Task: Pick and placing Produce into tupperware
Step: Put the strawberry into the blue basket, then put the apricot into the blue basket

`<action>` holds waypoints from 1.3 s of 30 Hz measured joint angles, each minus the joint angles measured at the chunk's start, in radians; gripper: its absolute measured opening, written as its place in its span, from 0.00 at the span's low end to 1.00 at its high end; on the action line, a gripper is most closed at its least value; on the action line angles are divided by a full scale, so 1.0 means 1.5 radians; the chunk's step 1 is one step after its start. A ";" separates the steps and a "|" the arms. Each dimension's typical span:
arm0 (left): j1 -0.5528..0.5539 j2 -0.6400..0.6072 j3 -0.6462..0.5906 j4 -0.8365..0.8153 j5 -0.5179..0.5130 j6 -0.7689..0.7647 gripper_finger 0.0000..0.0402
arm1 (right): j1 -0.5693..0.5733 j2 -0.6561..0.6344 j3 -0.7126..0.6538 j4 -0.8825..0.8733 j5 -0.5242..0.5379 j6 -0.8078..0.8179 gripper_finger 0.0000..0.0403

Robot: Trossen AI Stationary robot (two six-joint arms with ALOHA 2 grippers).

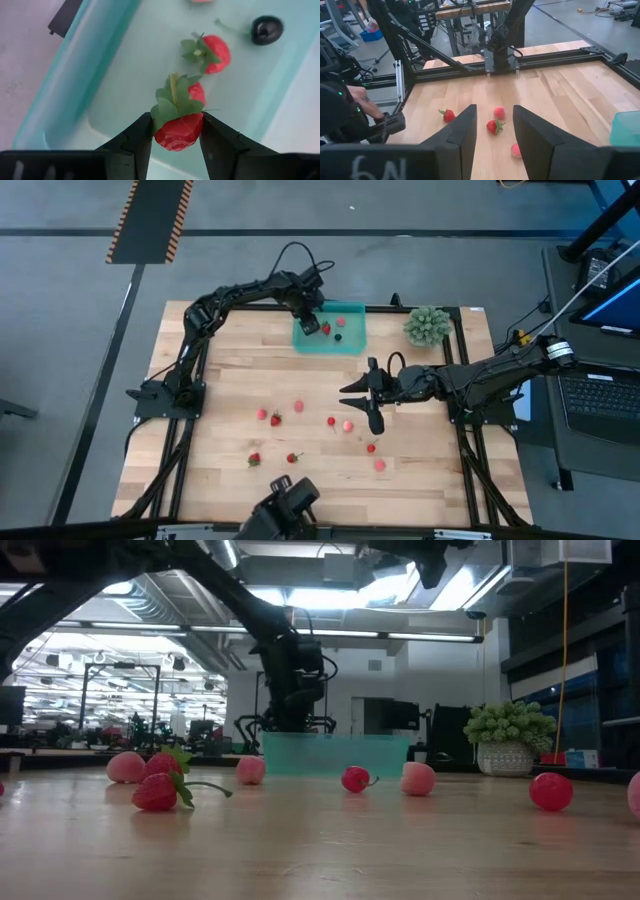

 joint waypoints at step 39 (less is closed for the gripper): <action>-0.038 -0.133 0.042 -0.136 -0.044 0.035 0.56 | 0.000 0.000 0.000 -0.001 0.000 0.003 0.32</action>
